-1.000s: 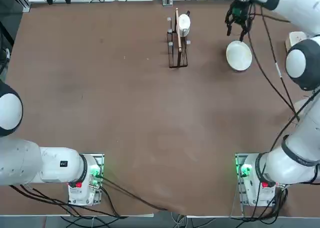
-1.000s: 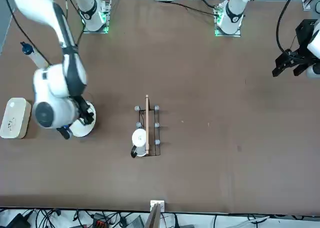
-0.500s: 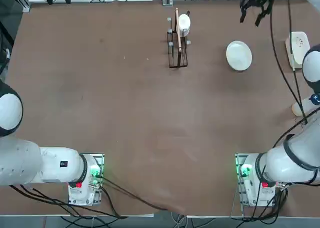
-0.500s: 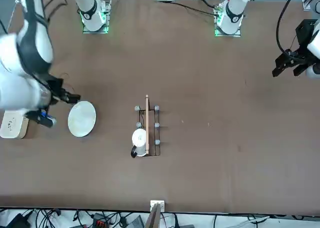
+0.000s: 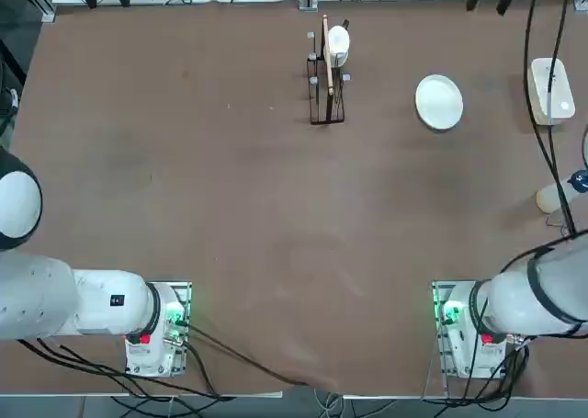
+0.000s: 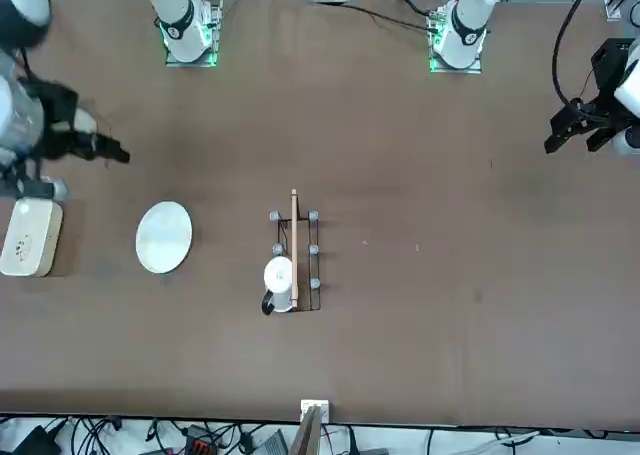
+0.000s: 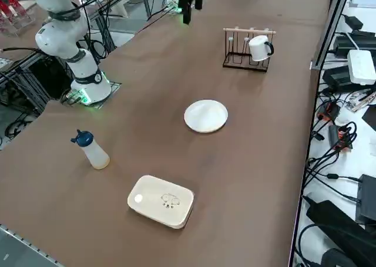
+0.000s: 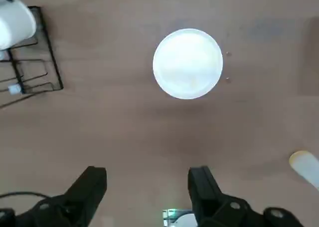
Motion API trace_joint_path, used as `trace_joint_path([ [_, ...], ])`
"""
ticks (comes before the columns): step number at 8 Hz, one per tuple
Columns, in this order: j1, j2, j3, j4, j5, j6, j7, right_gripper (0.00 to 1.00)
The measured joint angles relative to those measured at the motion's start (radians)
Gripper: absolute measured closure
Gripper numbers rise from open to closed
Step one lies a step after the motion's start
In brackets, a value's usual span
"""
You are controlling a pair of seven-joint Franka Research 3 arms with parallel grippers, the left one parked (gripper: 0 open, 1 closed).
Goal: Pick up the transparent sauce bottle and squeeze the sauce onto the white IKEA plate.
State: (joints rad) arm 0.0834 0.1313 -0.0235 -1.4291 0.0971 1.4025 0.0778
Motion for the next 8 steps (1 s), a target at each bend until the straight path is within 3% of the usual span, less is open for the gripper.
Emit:
trace_joint_path([
  [3, 0.012, -0.212, -0.016, -0.309, -0.037, 0.294, -0.185, 0.0],
  [5, 0.011, -0.3, -0.026, -0.416, -0.056, 0.3, -0.2, 0.0],
  [8, 0.001, -0.309, -0.032, -0.404, -0.111, 0.235, -0.204, 0.0],
])
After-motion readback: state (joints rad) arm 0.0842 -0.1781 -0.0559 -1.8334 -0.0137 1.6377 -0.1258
